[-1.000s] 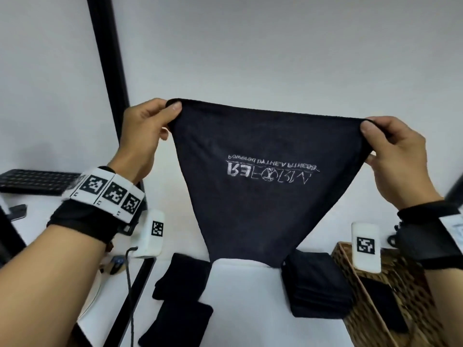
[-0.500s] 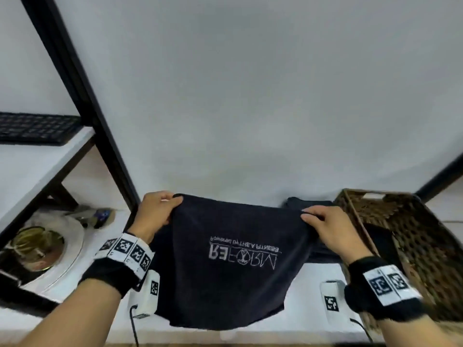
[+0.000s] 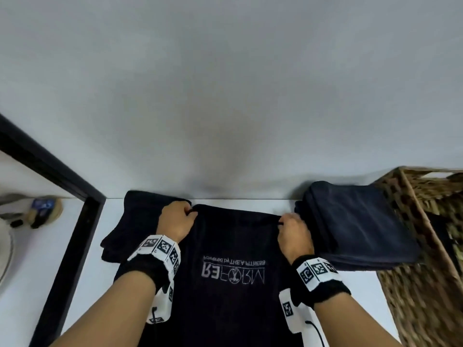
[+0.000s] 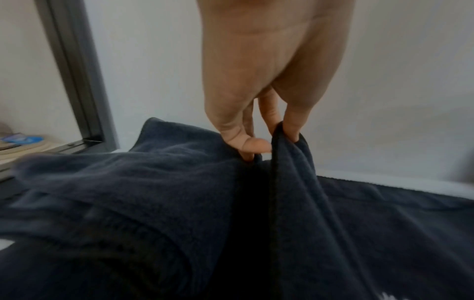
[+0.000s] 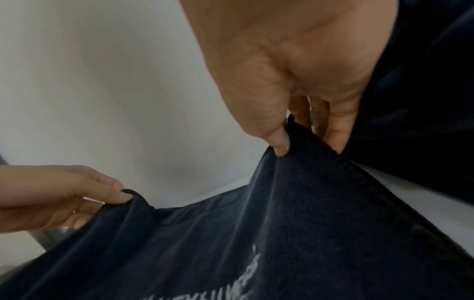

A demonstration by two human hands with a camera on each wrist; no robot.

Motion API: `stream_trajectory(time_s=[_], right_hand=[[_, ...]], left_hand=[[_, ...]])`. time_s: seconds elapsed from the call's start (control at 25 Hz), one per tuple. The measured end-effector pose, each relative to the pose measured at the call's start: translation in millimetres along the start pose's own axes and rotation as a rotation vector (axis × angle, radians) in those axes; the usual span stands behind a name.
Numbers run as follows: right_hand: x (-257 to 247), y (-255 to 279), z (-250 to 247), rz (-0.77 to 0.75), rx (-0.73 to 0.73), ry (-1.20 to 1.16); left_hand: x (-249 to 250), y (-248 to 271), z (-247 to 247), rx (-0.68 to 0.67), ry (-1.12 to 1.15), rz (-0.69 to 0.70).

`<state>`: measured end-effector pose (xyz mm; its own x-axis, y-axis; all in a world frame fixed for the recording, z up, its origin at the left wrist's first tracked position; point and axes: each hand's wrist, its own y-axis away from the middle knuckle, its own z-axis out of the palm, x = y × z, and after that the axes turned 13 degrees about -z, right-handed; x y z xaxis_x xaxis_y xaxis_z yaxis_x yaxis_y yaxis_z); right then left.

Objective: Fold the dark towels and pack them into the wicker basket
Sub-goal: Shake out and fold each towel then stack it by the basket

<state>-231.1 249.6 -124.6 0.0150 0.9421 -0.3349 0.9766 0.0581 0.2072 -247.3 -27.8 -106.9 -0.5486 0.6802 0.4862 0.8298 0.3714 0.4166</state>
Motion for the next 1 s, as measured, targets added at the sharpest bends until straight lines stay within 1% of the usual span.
stream_trajectory(time_s=[0.08, 0.16, 0.24, 0.32, 0.4, 0.44, 0.52, 0.6, 0.68, 0.76, 0.84, 0.92, 0.96, 1.0], right_hand=[[7, -16, 12, 0.002, -0.018, 0.006], [12, -26, 20, 0.014, -0.056, 0.032], [12, -28, 23, 0.033, -0.084, 0.08], [12, -28, 22, 0.02, -0.07, 0.095], [12, -28, 23, -0.043, -0.06, 0.064], [11, -27, 24, -0.07, -0.06, 0.01], [3, -25, 27, -0.072, -0.077, -0.179], [-9, -22, 29, -0.079, -0.068, -0.33], [-18, -23, 24, -0.049, -0.068, -0.412], [-20, -25, 15, 0.014, -0.129, -0.501], [-18, -24, -1, 0.064, -0.22, -0.593], [-19, -18, -22, 0.066, -0.268, -0.658], [-22, -11, -34, 0.042, -0.271, -0.687], [-27, -3, -47, 0.007, -0.256, -0.726]], left_hand=[[0, -15, 13, -0.049, -0.055, 0.074], [-2, -25, 24, -0.117, -0.161, 0.106], [-6, -29, 30, -0.156, -0.257, 0.071], [-13, -32, 30, -0.125, -0.288, 0.013], [-26, -34, 22, -0.07, -0.239, -0.055], [-33, -34, 15, -0.046, -0.196, -0.102], [-48, -32, -1, -0.001, -0.142, -0.194], [-54, -28, -16, 0.015, -0.069, -0.223], [-53, -25, -23, -0.003, 0.133, -0.229], [-48, -17, -32, -0.107, 0.453, -0.273], [-40, -5, -42, -0.297, 0.744, -0.319], [-34, 9, -59, -0.495, 0.875, -0.328], [-31, 18, -68, -0.552, 0.898, -0.307], [-29, 25, -79, -0.581, 0.92, -0.27]])
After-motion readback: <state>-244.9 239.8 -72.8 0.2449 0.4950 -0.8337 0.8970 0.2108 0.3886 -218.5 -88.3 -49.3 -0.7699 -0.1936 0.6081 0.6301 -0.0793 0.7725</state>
